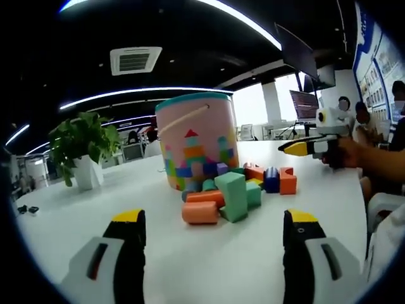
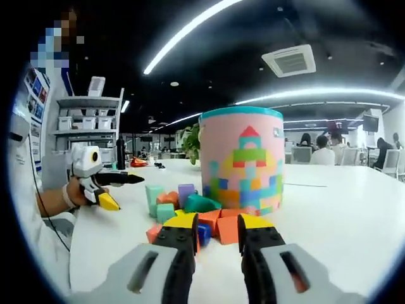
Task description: Arrange the toys in the designated storage area by placing each visible toy with the group until no toy remains scattered across the table.
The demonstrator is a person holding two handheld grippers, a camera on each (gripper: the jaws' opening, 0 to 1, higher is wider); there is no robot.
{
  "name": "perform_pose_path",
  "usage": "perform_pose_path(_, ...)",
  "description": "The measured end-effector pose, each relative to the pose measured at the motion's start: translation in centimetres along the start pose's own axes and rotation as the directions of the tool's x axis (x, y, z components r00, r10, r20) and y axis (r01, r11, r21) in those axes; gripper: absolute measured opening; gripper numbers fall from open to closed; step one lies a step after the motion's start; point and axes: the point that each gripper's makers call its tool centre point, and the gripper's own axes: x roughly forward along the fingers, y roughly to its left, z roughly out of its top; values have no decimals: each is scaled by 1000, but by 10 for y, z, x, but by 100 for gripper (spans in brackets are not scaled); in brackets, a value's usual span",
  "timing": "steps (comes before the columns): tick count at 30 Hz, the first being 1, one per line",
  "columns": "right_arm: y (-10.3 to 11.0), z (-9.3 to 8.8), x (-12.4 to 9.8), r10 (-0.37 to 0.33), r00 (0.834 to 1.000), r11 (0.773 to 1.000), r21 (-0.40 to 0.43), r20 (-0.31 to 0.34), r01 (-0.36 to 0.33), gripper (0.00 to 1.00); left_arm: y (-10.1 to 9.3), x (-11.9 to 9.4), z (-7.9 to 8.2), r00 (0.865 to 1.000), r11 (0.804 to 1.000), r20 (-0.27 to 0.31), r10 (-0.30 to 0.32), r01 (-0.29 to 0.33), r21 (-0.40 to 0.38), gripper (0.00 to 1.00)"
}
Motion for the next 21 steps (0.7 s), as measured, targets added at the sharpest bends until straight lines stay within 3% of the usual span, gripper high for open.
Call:
perform_pose_path(2, 15, -2, 0, 29, 1000, 999, -32, -12, -29, 28, 1, 0, -1, 1000, 1000, -2, 4, -4, 8, 92)
perform_pose_path(3, 22, -9, 0, 47, 998, 996, -76, -50, -50, 27, 1, 0, -1, 1000, 1000, -2, 5, -5, 10, 92)
perform_pose_path(6, 25, -21, 3, 49, 992, 993, -104, -113, -61, 27, 1, -1, -2, 1000, 1000, -5, 6, -5, 17, 92)
perform_pose_path(11, 18, -30, 9, 22, 987, 994, -98, -160, -38, 24, -2, -1, -4, 1000, 999, -15, 0, 0, 37, 92)
perform_pose_path(17, 23, -44, 12, 42, 971, 990, -122, -234, -72, 23, -2, -1, -6, 1000, 998, -24, 3, -2, 59, 92)
perform_pose_path(21, 29, -50, 8, 56, 958, 993, -85, -280, -83, 19, -2, -1, -7, 1000, 998, -27, 5, -3, 62, 92)
